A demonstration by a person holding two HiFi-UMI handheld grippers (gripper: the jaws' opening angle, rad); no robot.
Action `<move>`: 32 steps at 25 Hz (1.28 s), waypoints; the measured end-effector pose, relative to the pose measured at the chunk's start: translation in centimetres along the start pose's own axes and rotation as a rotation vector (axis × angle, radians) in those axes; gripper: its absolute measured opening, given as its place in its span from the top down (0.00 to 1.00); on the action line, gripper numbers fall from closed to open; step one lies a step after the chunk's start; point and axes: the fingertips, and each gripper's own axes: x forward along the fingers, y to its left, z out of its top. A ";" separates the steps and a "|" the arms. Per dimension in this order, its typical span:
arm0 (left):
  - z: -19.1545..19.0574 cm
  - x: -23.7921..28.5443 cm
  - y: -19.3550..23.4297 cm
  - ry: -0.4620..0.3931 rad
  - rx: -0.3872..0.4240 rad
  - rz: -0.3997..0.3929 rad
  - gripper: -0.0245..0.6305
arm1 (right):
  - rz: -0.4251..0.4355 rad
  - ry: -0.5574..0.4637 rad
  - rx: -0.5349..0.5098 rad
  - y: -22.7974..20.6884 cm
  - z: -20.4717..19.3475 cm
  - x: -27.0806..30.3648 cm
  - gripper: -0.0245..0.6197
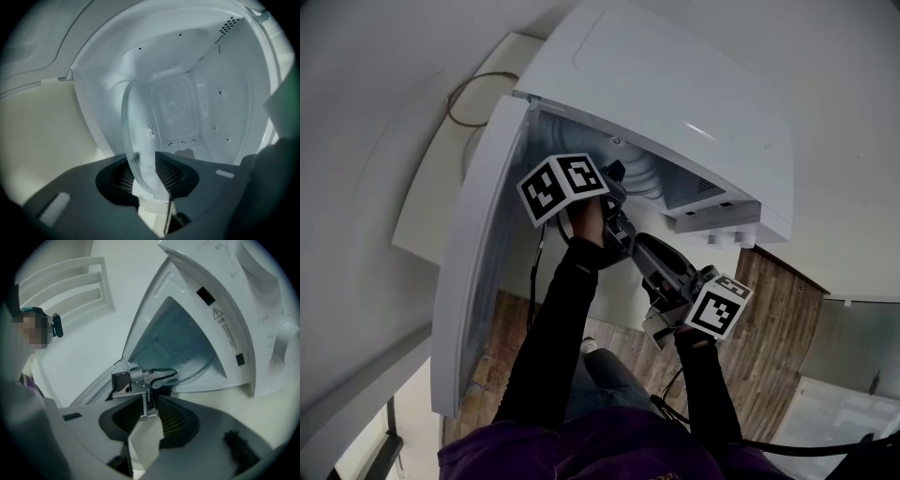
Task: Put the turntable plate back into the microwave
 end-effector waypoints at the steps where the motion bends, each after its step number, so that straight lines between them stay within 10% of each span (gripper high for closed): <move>1: 0.0 0.0 0.0 0.000 0.004 0.002 0.80 | 0.000 0.001 -0.001 0.0 0.0 0.0 0.78; 16: -0.5 -0.5 0.3 0.026 0.232 0.179 0.76 | -0.022 -0.037 0.041 -0.8 -0.1 -1.0 0.78; 32: -4.2 -0.9 3.0 0.330 0.349 0.252 0.66 | -0.030 -0.047 0.032 -0.9 0.2 -2.1 0.78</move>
